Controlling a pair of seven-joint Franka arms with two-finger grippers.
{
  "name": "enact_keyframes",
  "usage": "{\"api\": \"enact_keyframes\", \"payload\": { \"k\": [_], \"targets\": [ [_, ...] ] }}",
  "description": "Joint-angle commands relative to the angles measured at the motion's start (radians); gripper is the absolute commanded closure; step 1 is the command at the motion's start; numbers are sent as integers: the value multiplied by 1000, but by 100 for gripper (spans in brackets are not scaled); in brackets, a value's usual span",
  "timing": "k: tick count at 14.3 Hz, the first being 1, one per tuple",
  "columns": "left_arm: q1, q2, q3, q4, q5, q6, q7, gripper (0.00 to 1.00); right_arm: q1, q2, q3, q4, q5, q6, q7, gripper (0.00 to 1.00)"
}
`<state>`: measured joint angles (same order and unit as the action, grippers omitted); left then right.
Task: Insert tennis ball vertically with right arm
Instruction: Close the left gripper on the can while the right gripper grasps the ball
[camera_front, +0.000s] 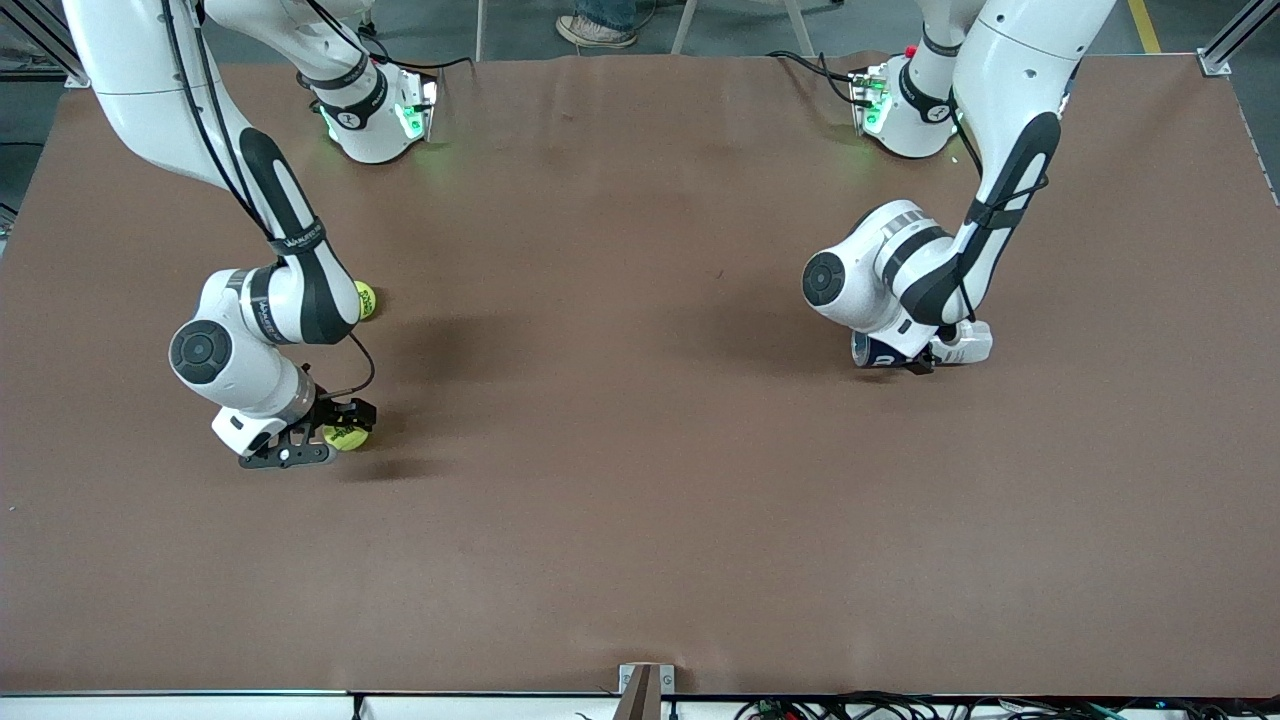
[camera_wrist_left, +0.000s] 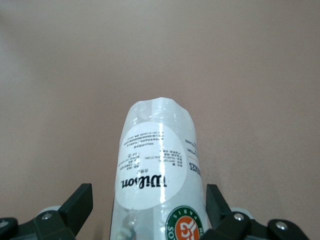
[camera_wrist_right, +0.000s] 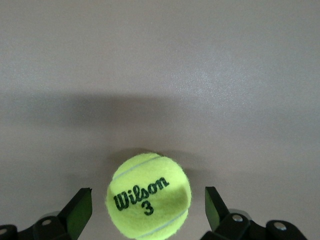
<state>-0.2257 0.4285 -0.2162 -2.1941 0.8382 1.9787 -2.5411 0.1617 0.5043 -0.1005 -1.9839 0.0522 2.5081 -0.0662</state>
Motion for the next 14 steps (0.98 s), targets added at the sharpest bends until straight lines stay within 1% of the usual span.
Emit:
{"api": "enact_keyframes", "payload": {
  "k": [1, 2, 6, 7, 8, 9, 10, 11, 12, 13, 14],
  "targets": [
    [3, -4, 1, -15, 24, 31, -24, 0, 4, 31, -2, 5, 2, 41, 9, 0],
    [3, -4, 1, -13, 24, 37, -25, 0, 6, 42, -1, 5, 2, 60, 8, 0],
    [-1, 21, 0, 5, 22, 40, -30, 0, 6, 51, -1, 4, 2, 63, 8, 0],
    [-3, 26, 0, 4, 22, 46, -30, 0, 4, 51, -1, 4, 2, 63, 3, 2],
    [-3, 30, 0, 4, 22, 52, -31, 0, 4, 51, -2, 4, 2, 61, 0, 12],
    [-3, 35, 0, 4, 22, 55, -33, 1, 4, 51, -1, 4, 2, 61, -1, 27],
    [-3, 39, 0, 4, 24, 57, -38, 1, 2, 51, -2, 4, 2, 61, -1, 38],
    [-3, 45, 1, 5, 24, 57, -39, 3, 2, 51, -2, 4, 0, 61, -1, 47],
    [-3, 46, 1, 4, 24, 61, -41, 6, 4, 51, -1, 5, 0, 61, -1, 53],
    [-3, 44, 0, 4, 24, 61, -42, 16, 4, 51, -1, 5, 0, 61, -3, 58],
    [-3, 46, 1, 5, 24, 61, -42, 19, 6, 51, -1, 7, 0, 61, -3, 61]
  ]
}}
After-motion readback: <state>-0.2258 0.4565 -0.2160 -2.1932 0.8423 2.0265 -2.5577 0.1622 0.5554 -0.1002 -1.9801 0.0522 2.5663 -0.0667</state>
